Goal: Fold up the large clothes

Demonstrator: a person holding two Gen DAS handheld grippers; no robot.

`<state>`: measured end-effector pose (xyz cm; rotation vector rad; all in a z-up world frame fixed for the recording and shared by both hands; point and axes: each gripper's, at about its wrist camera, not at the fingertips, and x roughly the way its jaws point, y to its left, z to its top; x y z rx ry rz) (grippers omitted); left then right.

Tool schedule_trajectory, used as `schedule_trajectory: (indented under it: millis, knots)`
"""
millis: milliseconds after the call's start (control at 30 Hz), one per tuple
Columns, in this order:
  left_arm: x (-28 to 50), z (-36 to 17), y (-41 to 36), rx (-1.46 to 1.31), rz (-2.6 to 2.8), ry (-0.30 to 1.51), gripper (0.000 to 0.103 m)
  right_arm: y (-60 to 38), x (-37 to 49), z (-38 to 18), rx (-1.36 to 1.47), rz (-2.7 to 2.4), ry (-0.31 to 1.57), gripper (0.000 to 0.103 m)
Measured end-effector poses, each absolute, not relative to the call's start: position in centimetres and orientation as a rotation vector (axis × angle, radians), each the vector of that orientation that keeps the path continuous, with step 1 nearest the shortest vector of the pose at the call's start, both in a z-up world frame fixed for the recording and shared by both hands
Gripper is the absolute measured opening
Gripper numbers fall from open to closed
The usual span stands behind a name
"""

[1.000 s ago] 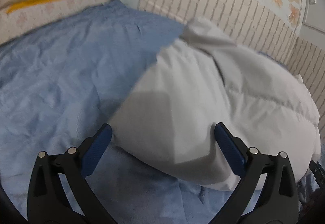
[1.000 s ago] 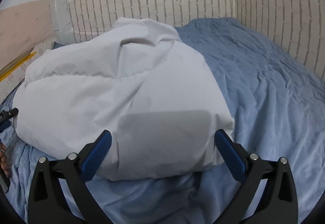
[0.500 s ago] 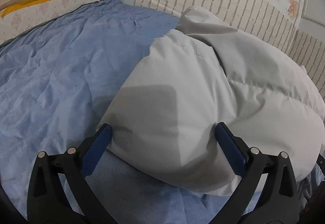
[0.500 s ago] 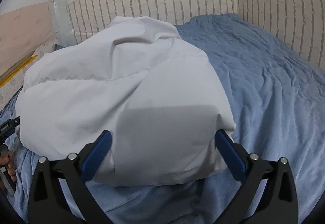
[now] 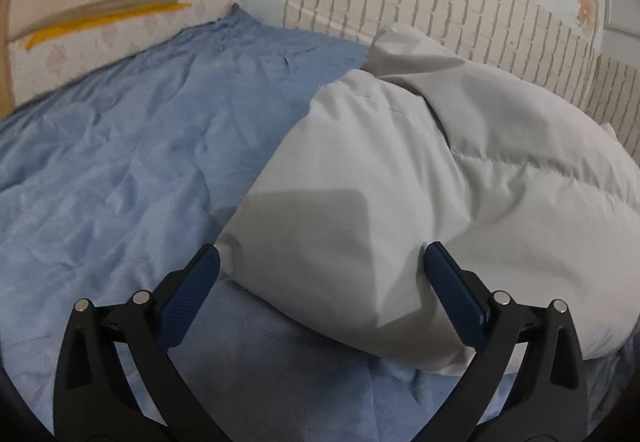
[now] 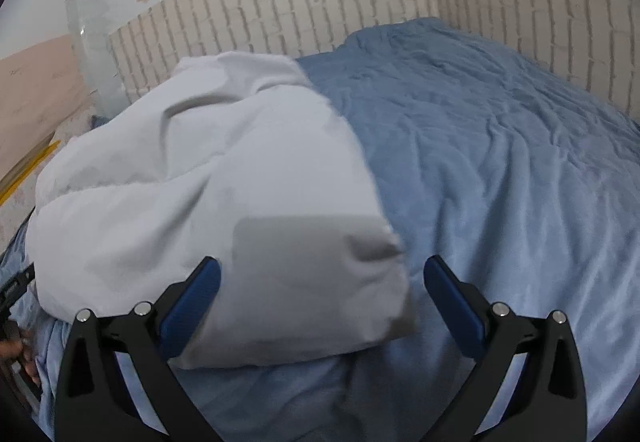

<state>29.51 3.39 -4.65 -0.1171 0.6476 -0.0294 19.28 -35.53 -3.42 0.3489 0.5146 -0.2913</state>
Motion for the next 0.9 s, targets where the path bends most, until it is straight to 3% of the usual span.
schedule_trajectory:
  millis: [200,367,433,500,533,633,700,733,800,900]
  knots:
    - [30.5,-5.4,4.2,-0.164,-0.083,0.675,0.1,-34.1,22.1,-5.7,0.38,-0.121,0.654,0.102]
    - [31.2,-5.2,4.2,-0.176,-0.066,0.662,0.1,-33.0,22.8,-5.3,0.341,-0.128,0.666,0.101]
    - [31.3,-5.2,4.0,-0.158,-0.062,0.665,0.1,-33.0,22.9,-5.3,0.365,-0.098,0.66,0.085]
    - [31.3,-5.2,4.0,-0.165,-0.073,0.671,0.098,-32.9,22.8,-4.7,0.373,-0.086,0.636,0.049]
    - [31.2,-5.2,4.0,-0.172,-0.083,0.671,0.096,-32.8,22.7,-4.2,0.379,-0.059,0.615,0.043]
    - [30.7,-4.7,3.9,-0.164,-0.099,0.668,0.064,-32.8,22.3,-3.9,0.388,-0.024,0.589,0.03]
    - [30.0,-3.9,3.4,-0.148,-0.15,0.665,0.02,-33.3,21.9,-3.8,0.413,-0.004,0.56,0.024]
    - [29.5,-3.4,3.1,-0.135,-0.171,0.662,0.011,-33.5,21.5,-3.6,0.423,0.0,0.538,0.023]
    - [28.3,-2.3,2.8,-0.116,-0.201,0.655,0.002,-33.5,21.1,-3.3,0.424,-0.011,0.505,0.019]
    - [26.2,-0.9,3.0,-0.122,-0.236,0.659,0.002,-34.2,19.5,-2.3,0.437,-0.056,0.435,0.018]
